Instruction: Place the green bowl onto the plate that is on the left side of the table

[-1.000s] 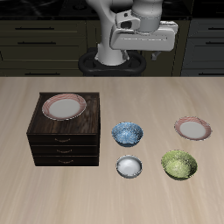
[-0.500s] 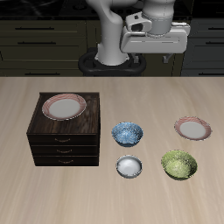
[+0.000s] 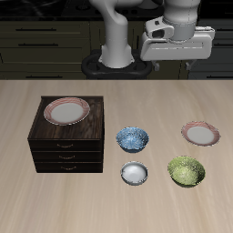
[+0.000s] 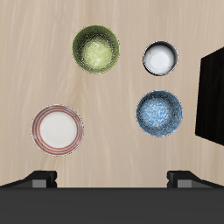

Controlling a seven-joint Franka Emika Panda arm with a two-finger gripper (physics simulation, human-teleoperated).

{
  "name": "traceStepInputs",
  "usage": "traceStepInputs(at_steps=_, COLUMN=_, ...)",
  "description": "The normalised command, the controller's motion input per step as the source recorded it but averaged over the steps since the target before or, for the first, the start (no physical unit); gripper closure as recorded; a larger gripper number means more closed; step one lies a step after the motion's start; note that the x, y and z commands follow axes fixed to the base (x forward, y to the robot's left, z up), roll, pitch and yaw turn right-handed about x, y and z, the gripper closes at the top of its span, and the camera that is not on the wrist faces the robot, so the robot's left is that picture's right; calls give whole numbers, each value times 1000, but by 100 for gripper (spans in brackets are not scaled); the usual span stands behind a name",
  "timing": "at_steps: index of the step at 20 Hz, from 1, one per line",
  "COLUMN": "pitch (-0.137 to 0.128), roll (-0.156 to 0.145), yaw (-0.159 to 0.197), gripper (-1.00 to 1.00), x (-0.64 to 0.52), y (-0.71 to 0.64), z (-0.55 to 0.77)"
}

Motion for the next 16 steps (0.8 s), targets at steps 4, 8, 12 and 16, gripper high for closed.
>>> traceStepInputs(at_steps=4, pitch=-7, roll=-25, yaw=-17, gripper=-100, x=279, y=105, z=162)
traceStepInputs(at_steps=8, pitch=-3, roll=-22, yaw=-23, gripper=-100, x=265, y=8, z=116)
traceStepInputs(at_steps=12, pitch=5, roll=-34, yaw=-36, gripper=-100, x=340, y=-4, z=105)
traceStepInputs(at_steps=16, pitch=-12, roll=-15, yaw=11, gripper=-100, x=263, y=63, z=59)
